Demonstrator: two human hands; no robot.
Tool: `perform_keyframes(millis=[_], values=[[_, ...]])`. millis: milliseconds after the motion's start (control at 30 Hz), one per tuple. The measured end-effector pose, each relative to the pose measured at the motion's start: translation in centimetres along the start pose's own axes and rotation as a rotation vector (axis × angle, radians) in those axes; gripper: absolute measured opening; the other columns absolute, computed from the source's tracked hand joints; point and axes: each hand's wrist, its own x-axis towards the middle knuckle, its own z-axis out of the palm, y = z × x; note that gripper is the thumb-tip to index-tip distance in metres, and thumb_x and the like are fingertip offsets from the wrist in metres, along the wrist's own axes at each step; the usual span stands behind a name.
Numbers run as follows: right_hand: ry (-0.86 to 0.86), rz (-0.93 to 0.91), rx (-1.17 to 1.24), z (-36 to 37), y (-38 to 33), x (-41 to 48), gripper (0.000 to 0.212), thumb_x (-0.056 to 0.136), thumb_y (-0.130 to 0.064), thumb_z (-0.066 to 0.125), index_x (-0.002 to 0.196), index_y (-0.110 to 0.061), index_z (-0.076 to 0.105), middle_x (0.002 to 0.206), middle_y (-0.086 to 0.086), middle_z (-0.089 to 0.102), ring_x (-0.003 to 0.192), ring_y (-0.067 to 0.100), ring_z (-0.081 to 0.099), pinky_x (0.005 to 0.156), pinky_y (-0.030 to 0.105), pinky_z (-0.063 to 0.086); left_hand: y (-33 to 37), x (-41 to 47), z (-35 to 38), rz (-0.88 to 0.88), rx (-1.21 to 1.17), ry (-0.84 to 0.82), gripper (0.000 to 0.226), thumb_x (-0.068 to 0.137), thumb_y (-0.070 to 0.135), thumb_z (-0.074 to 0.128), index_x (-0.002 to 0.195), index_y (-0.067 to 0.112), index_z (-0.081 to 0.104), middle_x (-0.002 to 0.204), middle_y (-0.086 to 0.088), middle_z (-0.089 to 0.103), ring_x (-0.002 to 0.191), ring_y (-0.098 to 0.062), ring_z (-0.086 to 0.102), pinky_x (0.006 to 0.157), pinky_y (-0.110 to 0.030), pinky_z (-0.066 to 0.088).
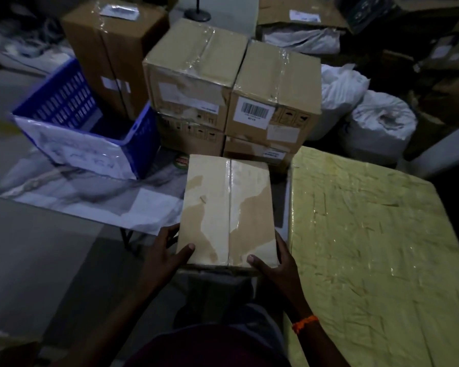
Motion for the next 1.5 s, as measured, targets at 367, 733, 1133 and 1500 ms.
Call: perform_keyframes(millis=[367,733,1133,1500], values=[[0.145,0.041,-0.054,-0.1,-0.6,5.5,0.066,0.085,-0.030,0.084,0.143,-0.023,0.053,0.122,-0.011,0.064,0.108,-0.002,0.062,0.083,0.013,0.055,1.9,5.1,-0.2,0.036,0.118,0.093,0.058,0.086,0.036,0.077,0.136,0.019,0.055,0.130,0.004,0.062,0.115,-0.014,0.061,0.085,-0.028,0.054],[0.045,0.076,-0.067,0.8,-5.7,13.9,0.049,0.090,-0.035,0.077,0.136,-0.024,0.062,0.118,-0.002,0.073,0.107,0.018,0.071,0.093,0.046,0.061,6.1,12.2,0.3,0.008,0.134,-0.066,0.055,0.097,0.036,0.068,0.148,0.024,0.051,0.140,0.006,0.059,0.126,-0.015,0.057,0.100,-0.036,0.050],[0.245,-0.088,0.035,0.4,-10.9,9.1,0.063,0.090,-0.031,0.079,0.145,-0.020,0.051,0.125,-0.008,0.065,0.107,0.004,0.063,0.084,0.022,0.054,9.5,8.9,-2.1,0.115,-0.141,0.005,0.062,0.085,0.012,0.079,0.139,0.028,0.052,0.131,0.019,0.058,0.112,0.007,0.059,0.086,-0.019,0.053],[0.398,-0.069,0.300,2.3,-13.8,5.1,0.055,0.091,-0.075,0.055,0.113,-0.026,0.065,0.108,-0.002,0.074,0.103,0.021,0.070,0.093,0.054,0.058,12.1,5.1,-4.4,-0.088,-0.494,0.041,0.087,0.073,0.083,0.063,0.138,0.026,0.055,0.139,-0.002,0.060,0.128,-0.024,0.057,0.110,-0.051,0.045]])
